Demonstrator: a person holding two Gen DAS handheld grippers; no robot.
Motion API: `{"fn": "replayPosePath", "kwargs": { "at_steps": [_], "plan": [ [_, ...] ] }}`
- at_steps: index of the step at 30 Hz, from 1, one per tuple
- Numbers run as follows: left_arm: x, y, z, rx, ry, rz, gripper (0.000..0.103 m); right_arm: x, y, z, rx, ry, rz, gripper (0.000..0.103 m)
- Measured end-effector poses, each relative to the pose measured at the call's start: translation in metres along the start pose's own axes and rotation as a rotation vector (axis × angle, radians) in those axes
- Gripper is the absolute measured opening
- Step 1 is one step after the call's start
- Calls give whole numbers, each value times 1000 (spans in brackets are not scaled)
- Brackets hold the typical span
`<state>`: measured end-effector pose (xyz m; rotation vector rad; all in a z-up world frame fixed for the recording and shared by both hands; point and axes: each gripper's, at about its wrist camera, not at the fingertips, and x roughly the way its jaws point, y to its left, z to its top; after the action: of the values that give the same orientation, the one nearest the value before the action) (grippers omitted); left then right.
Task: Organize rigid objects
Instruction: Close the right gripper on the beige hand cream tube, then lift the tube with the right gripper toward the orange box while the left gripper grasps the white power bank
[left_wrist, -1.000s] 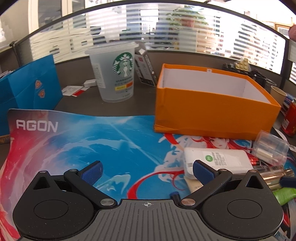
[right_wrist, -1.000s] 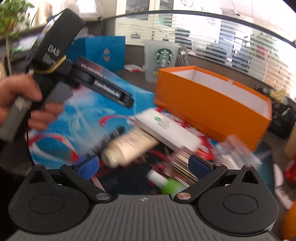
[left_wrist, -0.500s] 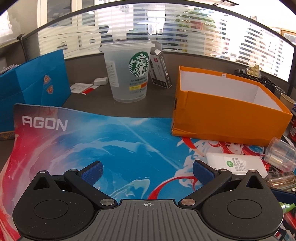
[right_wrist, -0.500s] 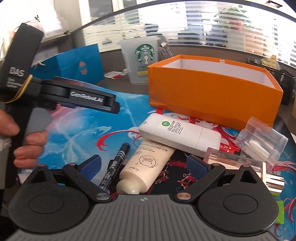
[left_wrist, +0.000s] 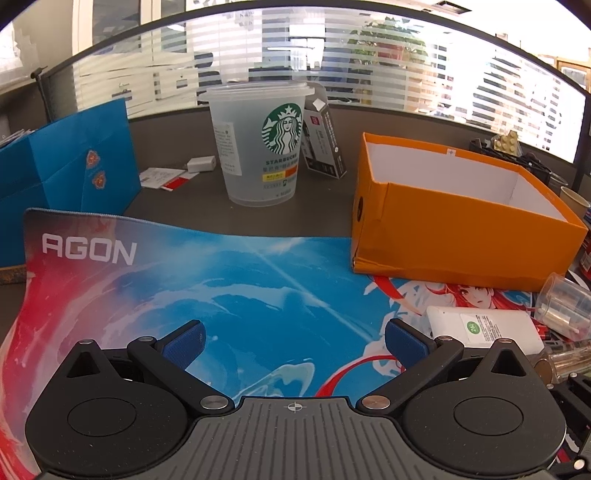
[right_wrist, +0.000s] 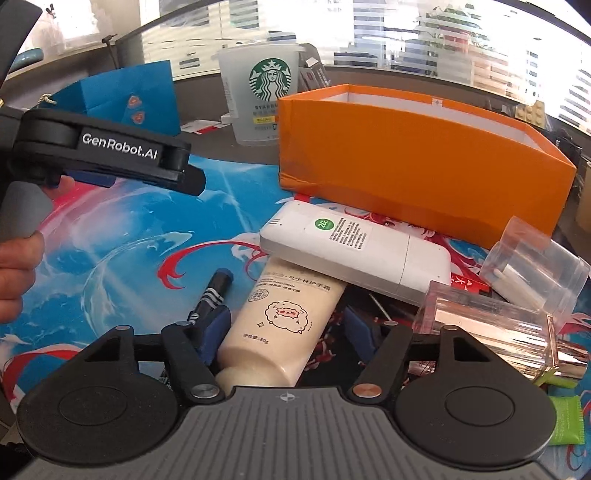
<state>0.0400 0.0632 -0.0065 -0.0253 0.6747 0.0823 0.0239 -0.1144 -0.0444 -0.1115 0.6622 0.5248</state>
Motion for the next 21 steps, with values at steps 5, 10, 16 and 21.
{"fn": "replayPosePath", "kwargs": {
  "at_steps": [5,10,16,21],
  "plan": [
    [2,2,0,4,-5,-30,103,-2,-8,5,-4,18,15,45],
    [4,4,3,14,-17,-78,103,-12,-12,7,21,45,98,45],
    [1,-1,9,96,-75,-146,103,-30,-30,8,143,57,248,45],
    [2,-19,14,238,-94,-153,103,-55,-49,11,238,23,343,45]
  ]
}}
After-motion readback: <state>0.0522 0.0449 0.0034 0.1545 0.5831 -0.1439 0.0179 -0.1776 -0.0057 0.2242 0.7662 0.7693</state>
